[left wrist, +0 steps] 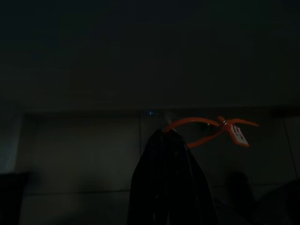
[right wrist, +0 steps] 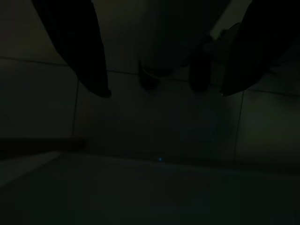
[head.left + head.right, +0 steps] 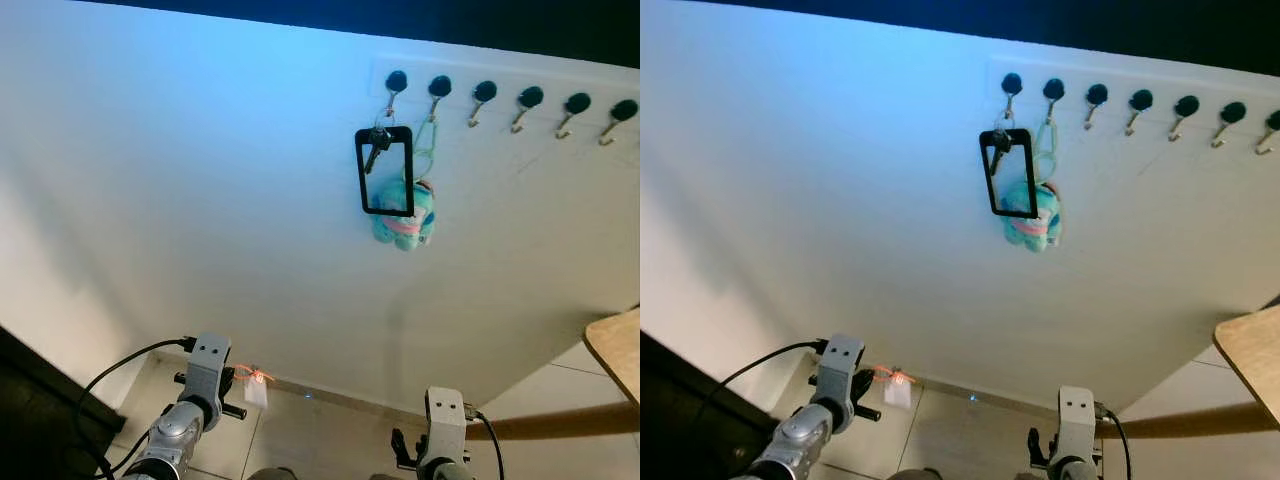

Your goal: Hang keys on a hook

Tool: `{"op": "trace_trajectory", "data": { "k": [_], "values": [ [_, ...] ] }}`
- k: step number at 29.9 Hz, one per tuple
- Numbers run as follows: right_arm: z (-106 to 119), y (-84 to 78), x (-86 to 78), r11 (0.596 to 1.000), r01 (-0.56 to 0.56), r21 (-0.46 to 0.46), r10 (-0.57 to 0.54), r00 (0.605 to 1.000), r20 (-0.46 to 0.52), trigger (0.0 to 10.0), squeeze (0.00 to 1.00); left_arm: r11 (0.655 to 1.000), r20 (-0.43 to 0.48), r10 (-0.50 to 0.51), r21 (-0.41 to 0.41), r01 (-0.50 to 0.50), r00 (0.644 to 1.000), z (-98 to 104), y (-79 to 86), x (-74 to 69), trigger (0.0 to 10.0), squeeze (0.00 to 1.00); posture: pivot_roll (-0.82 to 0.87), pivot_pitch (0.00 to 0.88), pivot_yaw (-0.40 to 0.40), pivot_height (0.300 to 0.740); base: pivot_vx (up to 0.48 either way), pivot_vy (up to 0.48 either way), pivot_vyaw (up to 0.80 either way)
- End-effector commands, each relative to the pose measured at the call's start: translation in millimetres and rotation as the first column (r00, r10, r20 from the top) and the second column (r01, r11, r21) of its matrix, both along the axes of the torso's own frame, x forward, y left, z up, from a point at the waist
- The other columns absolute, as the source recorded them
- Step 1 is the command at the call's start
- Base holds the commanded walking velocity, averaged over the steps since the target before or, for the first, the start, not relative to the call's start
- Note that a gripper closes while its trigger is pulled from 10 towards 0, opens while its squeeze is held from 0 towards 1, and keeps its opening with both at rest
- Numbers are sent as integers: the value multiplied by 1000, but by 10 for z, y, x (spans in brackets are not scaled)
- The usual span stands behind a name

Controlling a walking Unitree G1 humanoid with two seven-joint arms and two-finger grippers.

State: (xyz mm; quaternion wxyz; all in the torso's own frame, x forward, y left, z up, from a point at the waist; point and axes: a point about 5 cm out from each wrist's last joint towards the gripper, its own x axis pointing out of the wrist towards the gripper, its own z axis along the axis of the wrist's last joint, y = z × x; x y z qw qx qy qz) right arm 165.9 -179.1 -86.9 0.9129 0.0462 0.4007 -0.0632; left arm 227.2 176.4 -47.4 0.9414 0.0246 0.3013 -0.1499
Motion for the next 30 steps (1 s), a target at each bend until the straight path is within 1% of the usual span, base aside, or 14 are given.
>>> {"op": "trace_trajectory", "data": {
  "k": [1,4,7,11,14,17,21,23,25,26,27,28,29,30],
  "values": [
    [-14,-32,-42,1000,27,1,-27,1000,-7,10000,0,1000,-5,-13,5,13,1000,-12,7,-24,10000,0,60,54,8,740,0,-480,0],
    [-15,-27,-43,1000,28,2,-28,1000,-7,10000,0,1000,-4,-13,4,13,1000,-11,5,-22,10000,0,59,55,9,740,0,-480,0],
    [-19,-26,-51,1000,28,3,-28,1000,-10,10000,0,1000,-9,9,14,-9,1000,-14,20,-16,10000,0,58,56,9,740,0,0,0],
    [-22,-31,-60,1000,28,4,-28,1000,-12,10000,0,996,20,20,82,-21,1000,-3,48,-2,10000,0,56,55,10,740,0,0,0],
    [-15,-34,-52,999,32,6,-32,999,-2,10000,0,995,14,19,102,-20,1000,-10,60,-6,10000,0,54,54,13,740,0,0,0],
    [-11,-35,-46,999,33,7,-33,999,4,10000,0,995,11,18,102,-19,1000,-12,61,-7,10000,0,53,53,14,740,0,0,0],
    [23,-52,-4,999,36,4,-36,998,45,10000,0,996,24,15,93,-17,1000,6,59,13,10000,0,52,51,14,740,0,0,0],
    [64,-41,54,1000,4,-12,-3,996,88,10000,0,997,49,-17,75,13,999,45,55,43,10000,0,52,53,13,740,0,0,0],
    [116,-5,129,999,-45,-26,48,989,137,10000,0,995,84,-93,27,91,992,113,23,90,10000,0,47,55,13,740,0,0,0],
    [116,-5,129,999,-45,-26,48,989,137,10000,0,995,84,-93,27,91,992,113,23,90,10000,0,47,55,13,740,0,0,0],
    [140,0,164,998,-59,-32,63,985,158,10000,0,985,126,-172,17,171,977,172,-18,115,10000,0,48,58,11,740,0,0,0],
    [140,0,164,998,-59,-32,63,985,158,10000,0,985,126,-172,17,171,977,172,-18,115,10000,0,48,58,11,740,0,0,0],
    [175,-4,210,997,-72,-42,79,980,185,10000,0,953,177,-301,18,303,937,253,-82,130,10000,0,48,60,9,740,0,0,0],
    [175,-4,210,997,-72,-42,79,980,185,10000,0,953,177,-301,18,303,937,253,-82,130,10000,0,48,60,9,740,0,0,0]
  ]
}}
